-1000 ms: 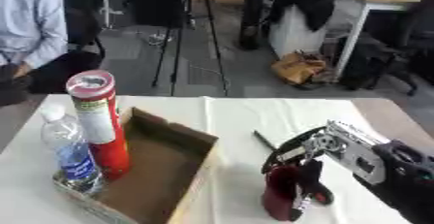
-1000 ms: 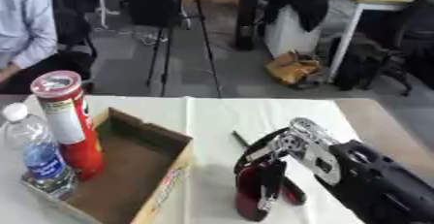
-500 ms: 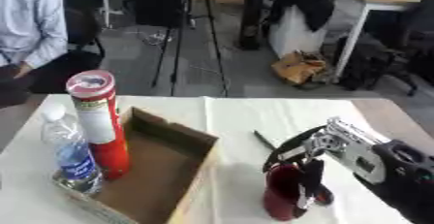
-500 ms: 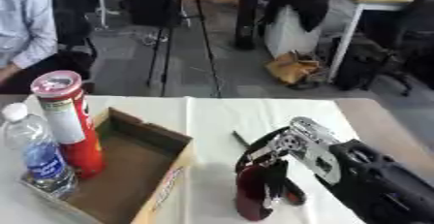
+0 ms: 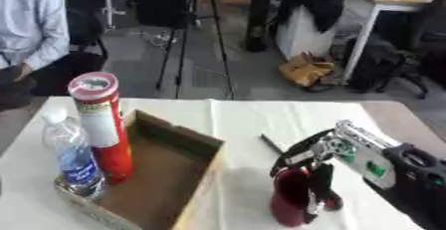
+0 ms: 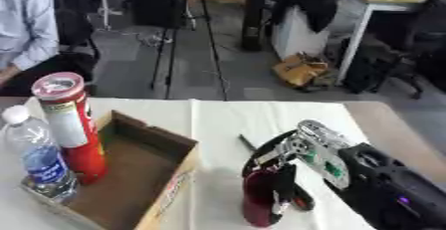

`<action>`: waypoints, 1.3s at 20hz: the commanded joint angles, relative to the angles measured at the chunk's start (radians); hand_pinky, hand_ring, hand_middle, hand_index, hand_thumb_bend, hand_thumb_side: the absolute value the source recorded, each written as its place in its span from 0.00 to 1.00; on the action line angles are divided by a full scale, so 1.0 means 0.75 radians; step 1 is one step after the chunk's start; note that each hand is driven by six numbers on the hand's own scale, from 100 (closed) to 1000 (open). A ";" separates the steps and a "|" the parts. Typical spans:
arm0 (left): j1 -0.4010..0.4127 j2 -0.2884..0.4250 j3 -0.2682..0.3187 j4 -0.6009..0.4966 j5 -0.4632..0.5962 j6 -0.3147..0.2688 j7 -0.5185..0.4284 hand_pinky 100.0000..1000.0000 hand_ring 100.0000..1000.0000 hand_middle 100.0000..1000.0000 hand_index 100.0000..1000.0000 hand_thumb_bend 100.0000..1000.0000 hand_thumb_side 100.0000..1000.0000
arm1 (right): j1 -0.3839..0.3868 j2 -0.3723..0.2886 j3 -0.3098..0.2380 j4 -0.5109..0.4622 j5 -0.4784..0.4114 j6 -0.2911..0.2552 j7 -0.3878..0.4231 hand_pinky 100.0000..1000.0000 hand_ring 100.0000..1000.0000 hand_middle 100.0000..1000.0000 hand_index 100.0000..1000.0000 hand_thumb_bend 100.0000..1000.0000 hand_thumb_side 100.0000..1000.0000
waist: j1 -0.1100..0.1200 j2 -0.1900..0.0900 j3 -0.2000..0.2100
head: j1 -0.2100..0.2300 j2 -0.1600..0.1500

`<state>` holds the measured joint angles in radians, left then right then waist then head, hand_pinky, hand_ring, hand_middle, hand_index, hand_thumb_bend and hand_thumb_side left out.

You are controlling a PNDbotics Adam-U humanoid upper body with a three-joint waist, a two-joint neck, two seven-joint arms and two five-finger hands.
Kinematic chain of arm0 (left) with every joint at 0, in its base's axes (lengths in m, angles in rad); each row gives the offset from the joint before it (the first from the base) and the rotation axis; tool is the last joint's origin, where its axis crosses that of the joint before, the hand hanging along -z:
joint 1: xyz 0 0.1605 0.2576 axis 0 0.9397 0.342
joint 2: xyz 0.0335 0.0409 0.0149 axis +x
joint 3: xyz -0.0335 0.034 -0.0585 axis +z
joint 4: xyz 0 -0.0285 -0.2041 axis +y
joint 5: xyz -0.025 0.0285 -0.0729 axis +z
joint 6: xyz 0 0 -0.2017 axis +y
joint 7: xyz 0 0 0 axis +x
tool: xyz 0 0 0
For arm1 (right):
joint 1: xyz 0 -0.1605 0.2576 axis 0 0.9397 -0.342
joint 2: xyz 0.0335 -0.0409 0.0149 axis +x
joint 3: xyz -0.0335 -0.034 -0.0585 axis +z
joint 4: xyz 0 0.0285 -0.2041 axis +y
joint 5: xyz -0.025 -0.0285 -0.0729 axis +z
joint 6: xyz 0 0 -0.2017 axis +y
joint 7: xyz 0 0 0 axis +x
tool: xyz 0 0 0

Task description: Pick up objects on the table and place them in the box.

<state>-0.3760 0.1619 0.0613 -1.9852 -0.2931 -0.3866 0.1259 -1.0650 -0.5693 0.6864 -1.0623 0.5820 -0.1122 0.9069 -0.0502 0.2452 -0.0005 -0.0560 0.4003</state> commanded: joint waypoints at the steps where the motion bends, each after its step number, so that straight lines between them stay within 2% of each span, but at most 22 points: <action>1: -0.010 0.006 0.000 -0.020 0.005 0.000 -0.007 1.00 0.79 0.81 0.71 0.00 0.92 | -0.029 -0.021 -0.017 0.002 0.012 -0.003 0.000 0.51 0.86 0.99 1.00 0.59 0.24 | 0.003 -0.018 -0.002 | -0.002 -0.011; 10: -0.008 0.006 0.000 -0.020 0.008 0.002 -0.012 1.00 0.79 0.81 0.71 0.00 0.92 | -0.031 -0.016 -0.025 0.008 0.020 0.007 0.000 0.50 0.85 0.94 1.00 0.57 0.25 | 0.003 -0.017 -0.002 | -0.003 -0.011; 17: -0.008 0.006 0.000 -0.020 0.010 0.004 -0.016 1.00 0.79 0.81 0.71 0.00 0.92 | -0.034 -0.014 -0.031 0.011 0.020 0.018 0.000 0.47 0.84 0.93 0.90 0.58 0.22 | 0.001 -0.016 -0.002 | -0.003 -0.014; 26: -0.007 0.006 0.000 -0.020 0.011 0.005 -0.023 1.00 0.79 0.81 0.71 0.00 0.91 | -0.039 -0.013 -0.033 -0.002 0.011 0.026 0.000 0.42 0.81 0.90 0.84 0.56 0.21 | 0.000 -0.017 -0.004 | -0.004 -0.015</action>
<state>-0.3752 0.1618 0.0613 -1.9852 -0.2880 -0.3815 0.1131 -1.0695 -0.5653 0.6788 -1.0529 0.5897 -0.0962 0.9076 -0.0523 0.2477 -0.0012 -0.0566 0.4001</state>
